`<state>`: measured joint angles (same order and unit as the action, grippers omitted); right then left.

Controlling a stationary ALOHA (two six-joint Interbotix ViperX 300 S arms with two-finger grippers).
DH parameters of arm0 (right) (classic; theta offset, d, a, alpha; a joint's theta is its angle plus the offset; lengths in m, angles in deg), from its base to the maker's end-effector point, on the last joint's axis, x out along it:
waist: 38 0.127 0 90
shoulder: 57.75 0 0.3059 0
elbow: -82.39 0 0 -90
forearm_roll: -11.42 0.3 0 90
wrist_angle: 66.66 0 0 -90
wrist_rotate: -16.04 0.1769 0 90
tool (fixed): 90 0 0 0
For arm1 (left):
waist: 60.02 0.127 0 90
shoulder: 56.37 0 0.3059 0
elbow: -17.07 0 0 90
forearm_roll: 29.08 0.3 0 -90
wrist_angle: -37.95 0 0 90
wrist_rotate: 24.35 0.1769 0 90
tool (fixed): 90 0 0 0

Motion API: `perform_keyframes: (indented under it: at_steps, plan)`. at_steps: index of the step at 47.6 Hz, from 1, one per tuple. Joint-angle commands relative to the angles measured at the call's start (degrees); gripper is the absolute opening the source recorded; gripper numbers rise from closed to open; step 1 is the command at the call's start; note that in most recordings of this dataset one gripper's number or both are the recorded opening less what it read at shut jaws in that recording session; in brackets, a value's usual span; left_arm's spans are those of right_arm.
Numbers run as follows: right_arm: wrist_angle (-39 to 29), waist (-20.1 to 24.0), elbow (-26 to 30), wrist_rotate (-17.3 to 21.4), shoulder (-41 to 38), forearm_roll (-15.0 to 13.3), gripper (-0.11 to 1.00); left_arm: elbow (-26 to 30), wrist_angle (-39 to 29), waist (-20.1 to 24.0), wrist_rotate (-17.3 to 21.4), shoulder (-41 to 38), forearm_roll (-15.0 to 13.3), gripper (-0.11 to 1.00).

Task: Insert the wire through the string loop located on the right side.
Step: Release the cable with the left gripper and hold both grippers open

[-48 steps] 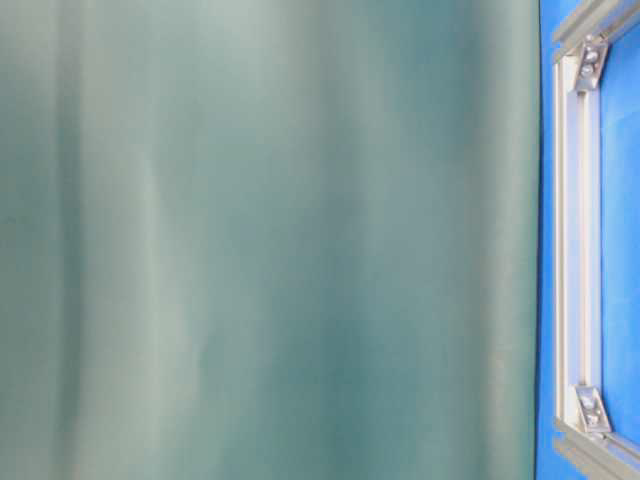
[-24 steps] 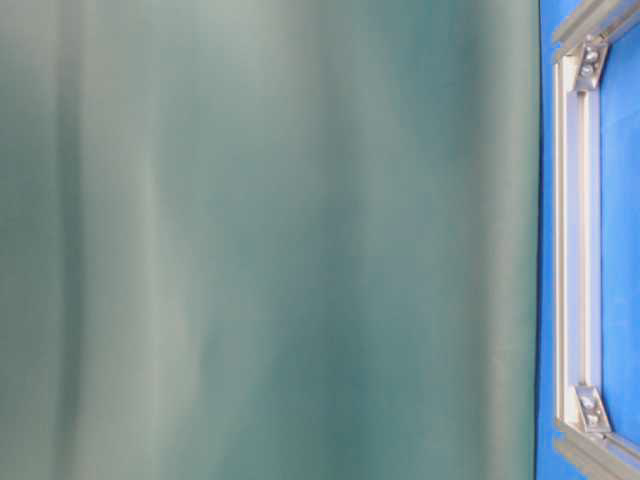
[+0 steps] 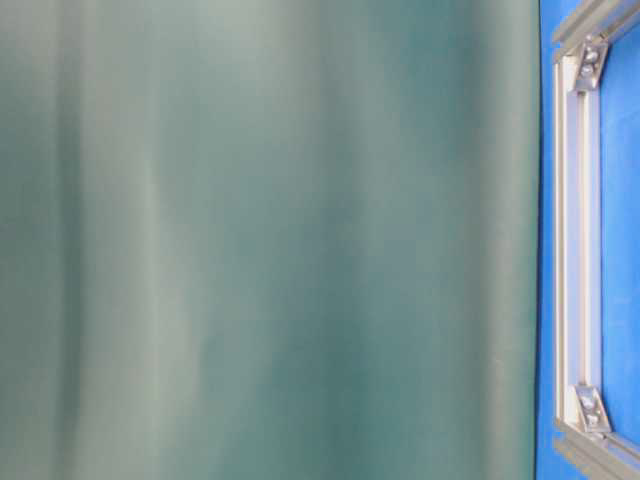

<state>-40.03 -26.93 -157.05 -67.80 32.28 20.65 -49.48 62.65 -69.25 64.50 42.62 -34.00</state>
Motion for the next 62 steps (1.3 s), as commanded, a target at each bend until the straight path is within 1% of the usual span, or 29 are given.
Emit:
perform_keyframes:
  at_steps: [1,3,9,11,13,15,16,21,26,38,50,55,62]
  plan:
    - [0.3,-0.1,1.0,0.0,0.4,-0.1,0.94,0.4,0.2,-0.3,-0.4,0.6,0.2,0.14]
    - [0.3,0.0,1.0,0.0,0.4,-0.1,0.94,0.4,-0.1,-0.3,-0.5,0.6,0.2,0.24]
    - [0.3,-0.1,1.0,-0.1,0.4,-0.1,0.94,0.4,-0.8,-0.3,-0.5,0.7,0.1,0.63]
    - [0.3,0.0,1.1,0.0,0.4,-0.1,0.94,0.4,-1.1,-0.3,-0.5,0.7,0.1,0.74]
    - [0.3,-0.1,1.1,0.0,0.4,-0.1,0.94,0.5,-1.2,-0.2,-0.5,0.7,0.1,0.85]
    - [0.3,-0.1,1.0,0.0,0.4,-0.1,0.94,0.5,-1.2,-0.2,-0.6,0.7,0.1,0.9]
    - [0.3,0.0,1.1,0.0,0.4,-0.2,0.94,0.5,-1.2,-0.3,-0.6,0.7,0.2,0.9]
    - [0.2,-0.1,1.1,0.0,1.0,-0.1,0.94,0.7,-1.4,-0.3,-0.7,1.1,0.1,0.85]
    - [-1.2,0.0,1.4,-0.2,2.9,-0.1,0.94,1.4,-1.8,-0.2,-0.6,2.5,0.1,0.86]
    - [-8.4,-0.5,2.8,-0.2,11.1,-0.1,0.94,4.3,-5.3,0.3,0.0,8.9,0.1,0.86]
    - [-16.8,-2.3,5.5,-1.1,19.2,-0.3,0.94,6.2,-11.4,3.3,0.0,15.1,0.1,0.86]
    - [-19.4,-2.5,6.7,-1.8,21.3,-0.4,0.94,6.4,-12.7,4.0,0.0,17.1,0.1,0.86]
    - [-20.4,-2.5,7.0,-2.2,21.9,-0.4,0.94,6.3,-13.1,4.2,0.0,18.8,0.2,0.86]
